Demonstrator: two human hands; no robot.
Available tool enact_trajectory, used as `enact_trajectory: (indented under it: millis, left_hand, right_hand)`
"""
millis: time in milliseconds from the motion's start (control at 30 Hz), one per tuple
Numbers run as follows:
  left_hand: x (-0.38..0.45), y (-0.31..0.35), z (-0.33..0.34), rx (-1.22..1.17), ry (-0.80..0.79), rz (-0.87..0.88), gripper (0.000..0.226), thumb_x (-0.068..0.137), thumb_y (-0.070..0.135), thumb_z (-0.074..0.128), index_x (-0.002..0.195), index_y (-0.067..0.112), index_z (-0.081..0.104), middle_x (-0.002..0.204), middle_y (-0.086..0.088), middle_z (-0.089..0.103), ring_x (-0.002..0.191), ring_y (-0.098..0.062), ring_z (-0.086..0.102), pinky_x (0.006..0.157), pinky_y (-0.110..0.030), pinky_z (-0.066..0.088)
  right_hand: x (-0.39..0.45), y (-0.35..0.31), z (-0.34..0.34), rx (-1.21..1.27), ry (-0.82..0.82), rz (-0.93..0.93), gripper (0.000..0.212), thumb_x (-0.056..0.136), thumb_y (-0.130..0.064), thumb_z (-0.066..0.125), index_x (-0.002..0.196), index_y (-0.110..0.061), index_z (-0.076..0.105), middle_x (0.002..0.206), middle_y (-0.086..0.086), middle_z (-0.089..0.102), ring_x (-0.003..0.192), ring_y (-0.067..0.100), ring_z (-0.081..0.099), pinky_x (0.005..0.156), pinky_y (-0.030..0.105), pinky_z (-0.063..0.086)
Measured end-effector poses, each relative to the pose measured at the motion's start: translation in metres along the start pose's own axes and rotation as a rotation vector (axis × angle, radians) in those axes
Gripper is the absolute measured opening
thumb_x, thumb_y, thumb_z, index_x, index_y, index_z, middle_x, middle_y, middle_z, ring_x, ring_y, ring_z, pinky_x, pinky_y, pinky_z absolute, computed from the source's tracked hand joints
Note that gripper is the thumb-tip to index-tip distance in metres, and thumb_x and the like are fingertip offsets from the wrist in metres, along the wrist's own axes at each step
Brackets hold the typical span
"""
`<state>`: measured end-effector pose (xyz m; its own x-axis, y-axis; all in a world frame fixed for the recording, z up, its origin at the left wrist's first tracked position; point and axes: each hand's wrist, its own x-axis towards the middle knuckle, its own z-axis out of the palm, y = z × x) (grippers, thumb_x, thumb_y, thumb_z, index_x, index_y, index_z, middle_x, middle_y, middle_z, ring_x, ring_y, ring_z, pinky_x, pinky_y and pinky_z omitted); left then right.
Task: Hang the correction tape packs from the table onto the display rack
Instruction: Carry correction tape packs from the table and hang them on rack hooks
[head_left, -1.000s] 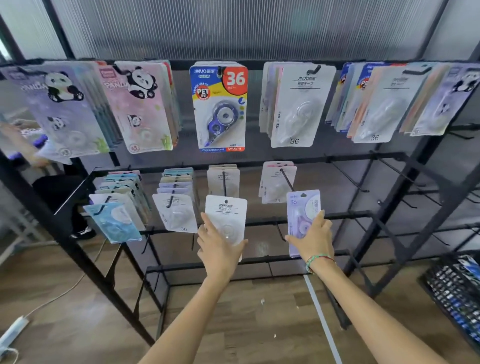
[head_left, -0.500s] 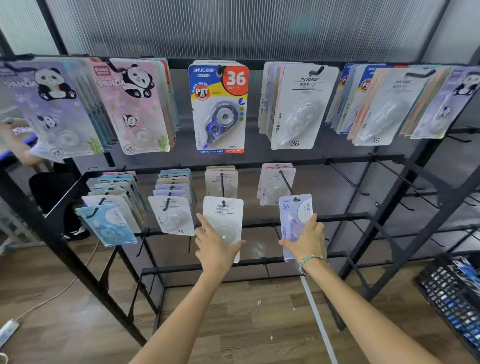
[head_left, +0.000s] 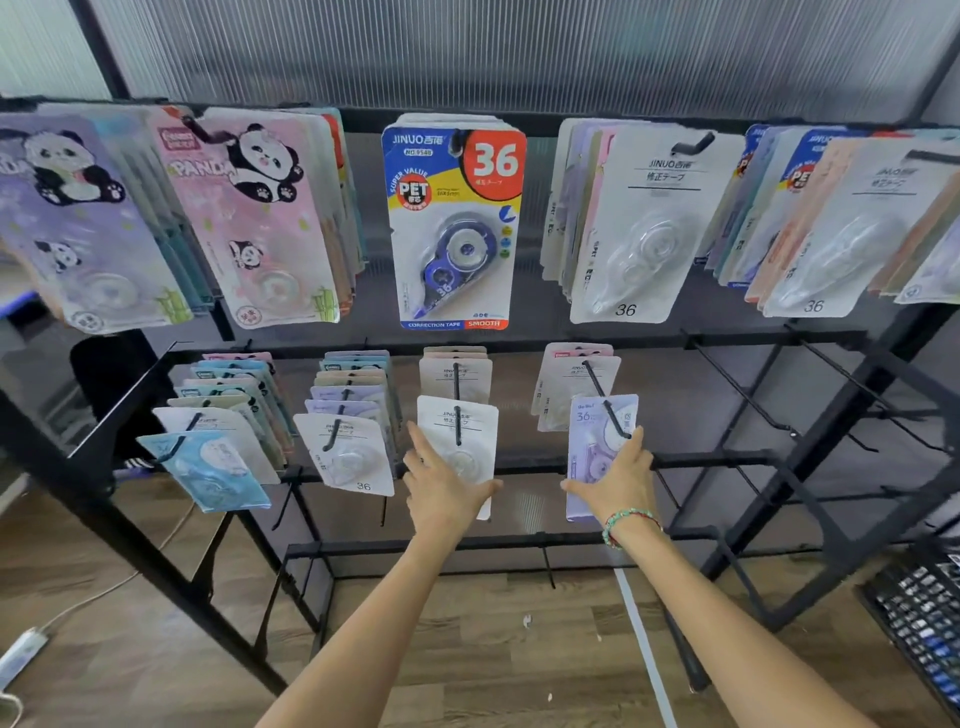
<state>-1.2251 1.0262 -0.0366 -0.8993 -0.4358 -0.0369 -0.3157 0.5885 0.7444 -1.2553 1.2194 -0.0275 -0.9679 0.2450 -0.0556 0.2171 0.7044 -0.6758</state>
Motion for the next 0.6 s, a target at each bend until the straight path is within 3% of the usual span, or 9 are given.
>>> enact_trajectory:
  millis: [300, 433, 600]
  left_hand:
    - [0.041, 0.014, 0.018, -0.064, 0.038, -0.059, 0.135, 0.067, 0.042, 0.085, 0.151, 0.012, -0.016, 0.152, -0.018, 0.016, 0.140, -0.036, 0.021, 0.111, -0.049, 0.027]
    - [0.057, 0.015, 0.025, 0.017, 0.051, -0.042, 0.133, 0.067, 0.056, 0.079, 0.152, 0.011, -0.014, 0.156, -0.016, 0.006, 0.143, -0.034, 0.016, 0.114, -0.045, 0.022]
    - [0.065, 0.019, 0.030, 0.025, 0.073, -0.056, 0.136, 0.065, 0.056, 0.081, 0.152, 0.008, -0.013, 0.156, -0.018, 0.008, 0.143, -0.035, 0.016, 0.114, -0.044, 0.023]
  right_hand:
    - [0.059, -0.014, 0.018, 0.078, -0.004, -0.053, 0.118, 0.064, -0.024, 0.088, 0.149, -0.010, 0.007, 0.136, 0.018, 0.033, 0.126, 0.036, 0.039, 0.100, 0.050, 0.044]
    - [0.068, -0.014, 0.023, 0.100, 0.034, -0.076, 0.115, 0.060, -0.022, 0.090, 0.146, -0.011, 0.014, 0.130, 0.017, 0.038, 0.121, 0.034, 0.043, 0.096, 0.047, 0.047]
    - [0.074, -0.010, 0.021, 0.087, 0.026, -0.086, 0.119, 0.060, -0.021, 0.090, 0.148, -0.012, 0.009, 0.130, 0.018, 0.038, 0.122, 0.034, 0.041, 0.095, 0.049, 0.047]
